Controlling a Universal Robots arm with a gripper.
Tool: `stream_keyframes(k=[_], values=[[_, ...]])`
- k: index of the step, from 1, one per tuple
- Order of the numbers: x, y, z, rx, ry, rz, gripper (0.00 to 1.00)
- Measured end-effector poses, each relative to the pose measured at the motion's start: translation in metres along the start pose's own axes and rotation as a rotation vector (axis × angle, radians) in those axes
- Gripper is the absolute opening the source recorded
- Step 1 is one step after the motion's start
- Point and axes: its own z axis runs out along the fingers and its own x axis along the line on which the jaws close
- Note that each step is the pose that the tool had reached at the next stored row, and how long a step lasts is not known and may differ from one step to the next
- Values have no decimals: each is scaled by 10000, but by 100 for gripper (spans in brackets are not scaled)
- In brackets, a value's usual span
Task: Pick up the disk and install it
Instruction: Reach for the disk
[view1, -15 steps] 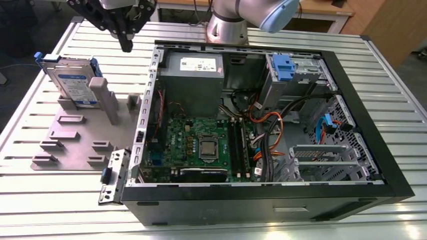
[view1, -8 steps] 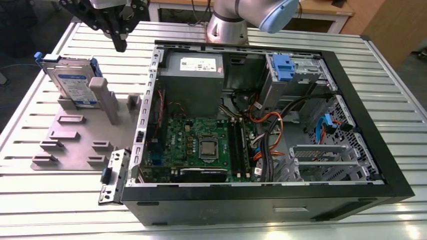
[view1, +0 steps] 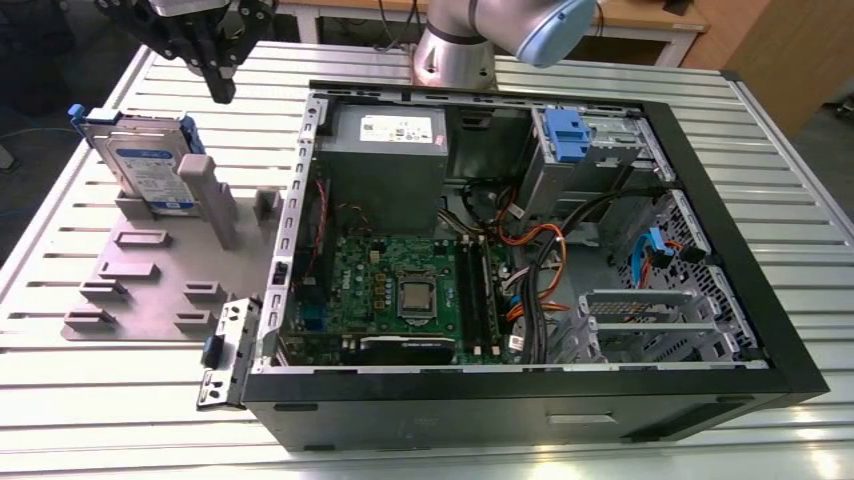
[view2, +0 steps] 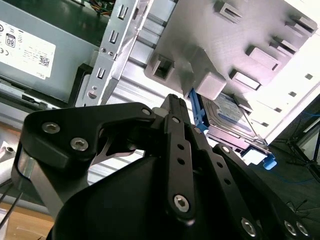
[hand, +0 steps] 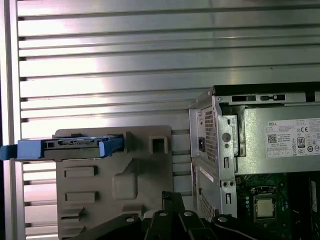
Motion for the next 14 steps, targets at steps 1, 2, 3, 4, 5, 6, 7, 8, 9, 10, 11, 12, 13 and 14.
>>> stream_keyframes(k=[1, 2, 3, 4, 5, 6, 7, 8, 9, 10, 11, 12, 13, 14], values=[[19, -2, -1, 0, 1, -1, 11], [40, -3, -1, 1, 1, 0, 11], [60, -4, -2, 1, 2, -1, 11], [80, -6, -2, 0, 1, -1, 11], [101, -8, -2, 1, 1, -1, 11], [123, -9, -3, 1, 1, 0, 11], [144, -11, -3, 0, 1, 0, 11], [165, -12, -4, 1, 1, 1, 11], [189, -14, -4, 1, 1, 0, 11], [211, -16, -4, 0, 0, 0, 11], [234, -18, -5, 0, 1, 0, 11], [257, -19, -6, 1, 2, 0, 11], [279, -21, -6, 1, 2, 0, 11], [302, -23, -7, 1, 1, -1, 11]])
